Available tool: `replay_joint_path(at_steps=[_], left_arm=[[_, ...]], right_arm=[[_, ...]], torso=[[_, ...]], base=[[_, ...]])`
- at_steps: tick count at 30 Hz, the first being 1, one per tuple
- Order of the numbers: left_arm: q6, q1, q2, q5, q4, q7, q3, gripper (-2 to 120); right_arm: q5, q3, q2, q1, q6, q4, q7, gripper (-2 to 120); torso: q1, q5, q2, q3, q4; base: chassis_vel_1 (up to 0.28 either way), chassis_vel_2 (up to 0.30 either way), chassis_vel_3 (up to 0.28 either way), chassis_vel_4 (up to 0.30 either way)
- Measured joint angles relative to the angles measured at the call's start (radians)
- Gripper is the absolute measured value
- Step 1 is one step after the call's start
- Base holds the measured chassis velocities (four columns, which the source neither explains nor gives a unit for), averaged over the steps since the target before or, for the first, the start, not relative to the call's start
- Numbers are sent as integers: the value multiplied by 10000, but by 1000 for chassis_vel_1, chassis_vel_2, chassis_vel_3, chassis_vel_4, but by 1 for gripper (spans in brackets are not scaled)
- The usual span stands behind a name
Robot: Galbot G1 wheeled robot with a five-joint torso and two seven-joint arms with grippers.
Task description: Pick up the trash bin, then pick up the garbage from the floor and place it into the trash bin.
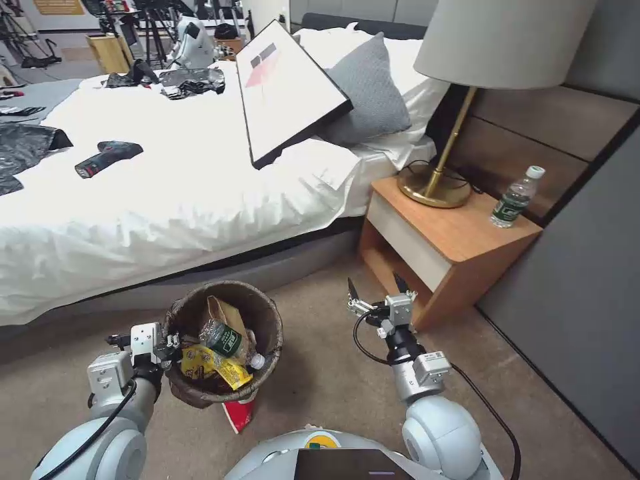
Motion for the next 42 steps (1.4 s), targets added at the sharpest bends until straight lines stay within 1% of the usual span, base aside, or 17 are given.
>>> replay_joint_path(at_steps=[42], left_arm=[[-22, 35, 9, -1, 0, -8, -2, 3]], right_arm=[[55, -5, -83, 137, -28, -131, 10, 100]], torso=[[0, -1, 0, 0, 0]], base=[[69, 74, 68, 68]])
